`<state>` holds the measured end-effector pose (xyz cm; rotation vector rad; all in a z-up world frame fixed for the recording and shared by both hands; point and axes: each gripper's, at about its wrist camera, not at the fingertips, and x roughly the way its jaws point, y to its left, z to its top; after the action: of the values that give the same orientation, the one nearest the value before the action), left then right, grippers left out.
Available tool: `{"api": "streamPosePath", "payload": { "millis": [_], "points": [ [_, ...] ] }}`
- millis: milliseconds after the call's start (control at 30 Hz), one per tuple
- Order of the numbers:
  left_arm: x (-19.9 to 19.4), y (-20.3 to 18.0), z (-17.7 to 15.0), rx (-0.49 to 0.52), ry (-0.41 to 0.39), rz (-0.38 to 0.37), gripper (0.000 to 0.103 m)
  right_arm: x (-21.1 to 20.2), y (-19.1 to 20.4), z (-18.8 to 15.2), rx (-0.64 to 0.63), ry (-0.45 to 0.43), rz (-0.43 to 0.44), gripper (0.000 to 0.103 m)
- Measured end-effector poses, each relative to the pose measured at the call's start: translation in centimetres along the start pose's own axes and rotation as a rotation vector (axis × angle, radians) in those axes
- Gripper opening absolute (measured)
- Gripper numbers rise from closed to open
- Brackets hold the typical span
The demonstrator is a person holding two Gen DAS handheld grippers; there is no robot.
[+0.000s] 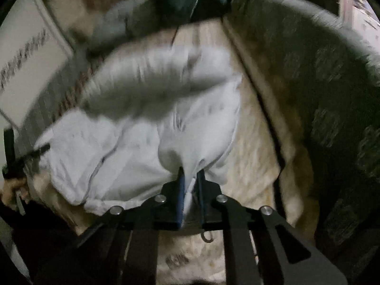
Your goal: Fold large clothes
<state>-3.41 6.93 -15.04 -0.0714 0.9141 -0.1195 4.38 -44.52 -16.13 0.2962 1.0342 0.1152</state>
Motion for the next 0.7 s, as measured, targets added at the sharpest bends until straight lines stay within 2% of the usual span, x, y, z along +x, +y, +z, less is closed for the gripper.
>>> {"api": "streamPosePath", "payload": {
  "millis": [133, 233, 467, 600, 700],
  "points": [
    [-3.4, 1.0, 3.6, -0.068, -0.093, -0.068, 0.016, -2.6, -1.2, 2.7, 0.077, -0.125, 0.096, 0.009],
    [-2.9, 1.5, 5.6, -0.108, -0.110, -0.088, 0.016, -2.0, -2.0, 5.7, 0.135, -0.170, 0.184, 0.008],
    [5.6, 1.7, 10.7, -0.259, -0.123, -0.105, 0.018, 3.5, -3.2, 13.9, 0.204, -0.233, 0.193, 0.008],
    [9.7, 2.3, 15.2, -0.298, -0.152, -0.094, 0.020, 7.4, -4.7, 18.7, 0.257, -0.289, 0.183, 0.000],
    [15.0, 1.9, 17.7, -0.340, -0.146, -0.081, 0.022, 11.4, -4.9, 20.8, 0.250, -0.272, 0.155, 0.000]
  ]
}}
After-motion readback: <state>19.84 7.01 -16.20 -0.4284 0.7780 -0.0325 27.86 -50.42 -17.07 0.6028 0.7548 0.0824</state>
